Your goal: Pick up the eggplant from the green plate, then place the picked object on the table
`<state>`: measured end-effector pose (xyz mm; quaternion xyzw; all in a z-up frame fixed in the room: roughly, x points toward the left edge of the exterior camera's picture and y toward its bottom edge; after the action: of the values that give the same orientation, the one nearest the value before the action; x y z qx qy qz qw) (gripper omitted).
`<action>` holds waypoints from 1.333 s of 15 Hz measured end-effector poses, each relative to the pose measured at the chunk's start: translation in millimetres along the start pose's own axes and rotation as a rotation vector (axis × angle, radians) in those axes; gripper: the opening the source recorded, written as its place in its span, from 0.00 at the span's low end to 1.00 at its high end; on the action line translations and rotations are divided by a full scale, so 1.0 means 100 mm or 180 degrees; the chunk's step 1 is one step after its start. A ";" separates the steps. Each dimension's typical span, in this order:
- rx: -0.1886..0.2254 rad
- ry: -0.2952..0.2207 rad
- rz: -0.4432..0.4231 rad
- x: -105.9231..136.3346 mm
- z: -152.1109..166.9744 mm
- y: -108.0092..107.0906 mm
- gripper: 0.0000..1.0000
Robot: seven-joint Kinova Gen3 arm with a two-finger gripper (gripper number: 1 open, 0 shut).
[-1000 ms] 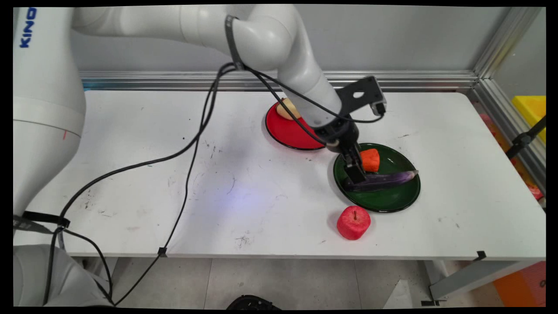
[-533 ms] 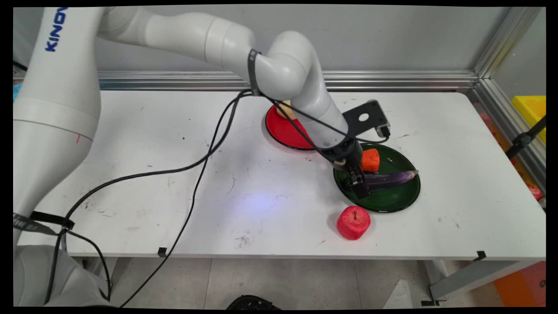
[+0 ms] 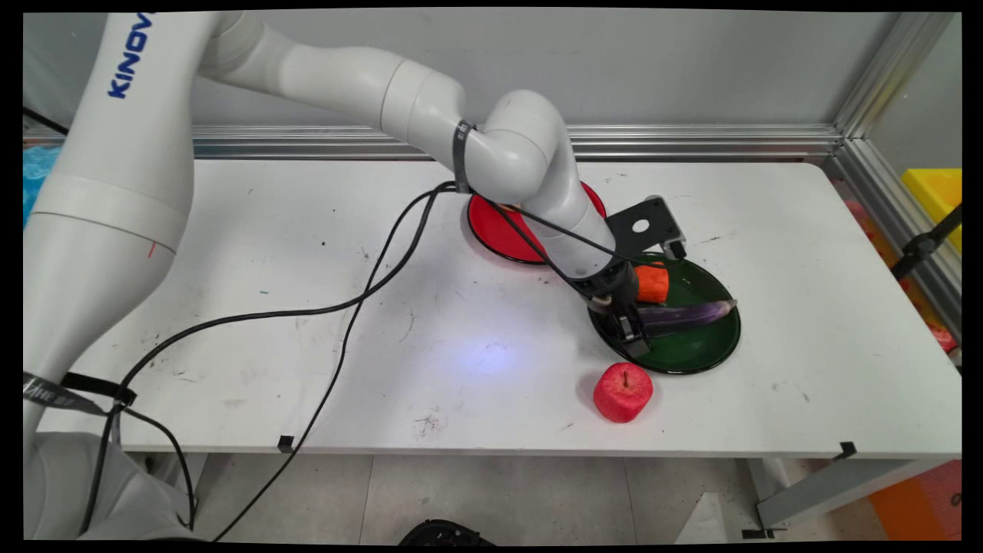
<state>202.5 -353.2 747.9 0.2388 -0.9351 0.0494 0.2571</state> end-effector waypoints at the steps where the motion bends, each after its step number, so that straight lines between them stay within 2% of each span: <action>1: 0.0004 0.0003 -0.0007 0.00 0.01 0.00 0.00; 7: 0.0015 0.0051 -0.0044 0.02 -0.01 -0.05 0.00; 15: -0.0057 0.0158 0.0149 0.14 -0.59 -0.08 0.00; 20: -0.0070 0.0143 0.0439 0.02 -1.03 -0.14 0.00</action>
<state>254.6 -344.4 837.6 0.1699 -0.9438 0.0621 0.2766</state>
